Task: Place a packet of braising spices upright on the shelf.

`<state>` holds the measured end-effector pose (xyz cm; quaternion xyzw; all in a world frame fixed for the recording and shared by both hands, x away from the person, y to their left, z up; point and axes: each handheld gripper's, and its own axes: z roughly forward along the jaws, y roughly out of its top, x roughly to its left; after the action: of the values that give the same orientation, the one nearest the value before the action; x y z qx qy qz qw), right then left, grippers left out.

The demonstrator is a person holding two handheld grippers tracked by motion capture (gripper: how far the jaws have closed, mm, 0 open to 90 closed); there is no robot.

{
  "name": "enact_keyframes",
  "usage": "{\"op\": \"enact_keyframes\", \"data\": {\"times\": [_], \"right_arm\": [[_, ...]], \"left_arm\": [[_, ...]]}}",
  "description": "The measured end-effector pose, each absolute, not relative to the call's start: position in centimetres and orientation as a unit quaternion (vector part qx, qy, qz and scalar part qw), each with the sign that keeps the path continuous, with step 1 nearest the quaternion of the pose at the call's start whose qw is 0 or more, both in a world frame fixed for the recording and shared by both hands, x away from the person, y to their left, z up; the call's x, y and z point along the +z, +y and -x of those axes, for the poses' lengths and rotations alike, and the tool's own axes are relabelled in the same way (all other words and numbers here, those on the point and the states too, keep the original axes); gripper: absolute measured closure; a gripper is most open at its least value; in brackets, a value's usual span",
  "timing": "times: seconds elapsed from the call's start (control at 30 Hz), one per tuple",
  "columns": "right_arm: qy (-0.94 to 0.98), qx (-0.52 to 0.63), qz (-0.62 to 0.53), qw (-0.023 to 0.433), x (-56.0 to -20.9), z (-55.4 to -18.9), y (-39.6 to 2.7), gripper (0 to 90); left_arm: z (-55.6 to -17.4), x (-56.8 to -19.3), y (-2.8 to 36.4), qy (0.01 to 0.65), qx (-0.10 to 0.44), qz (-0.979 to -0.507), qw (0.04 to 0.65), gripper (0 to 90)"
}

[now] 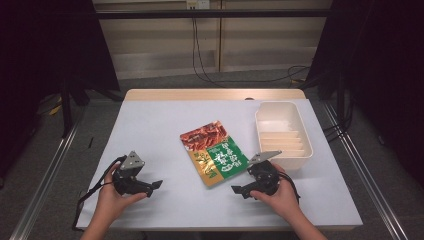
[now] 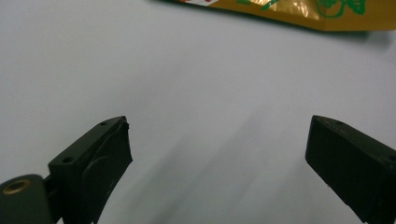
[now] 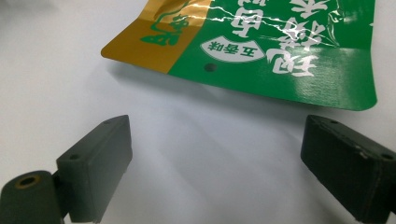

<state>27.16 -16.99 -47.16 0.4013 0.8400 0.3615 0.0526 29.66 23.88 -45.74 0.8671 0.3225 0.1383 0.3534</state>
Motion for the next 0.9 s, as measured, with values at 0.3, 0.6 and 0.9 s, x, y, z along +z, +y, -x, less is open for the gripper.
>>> {"op": "enact_keyframes", "data": {"times": [0.3,0.6,0.9], "right_arm": [[0.835,0.367,-0.409,0.044,-47.3,-27.5,-16.6,11.9],[0.833,0.368,-0.410,0.041,-47.4,-27.8,-15.9,13.3],[0.817,0.379,-0.432,0.031,-47.4,-28.2,-15.5,12.2]], "left_arm": [[-29.7,-46.0,23.6,0.323,0.139,-0.866,0.357,7.5],[-29.8,-46.0,23.6,0.316,0.140,-0.873,0.345,7.6],[-29.7,-46.1,23.6,0.316,0.141,-0.875,0.338,7.8]]}}
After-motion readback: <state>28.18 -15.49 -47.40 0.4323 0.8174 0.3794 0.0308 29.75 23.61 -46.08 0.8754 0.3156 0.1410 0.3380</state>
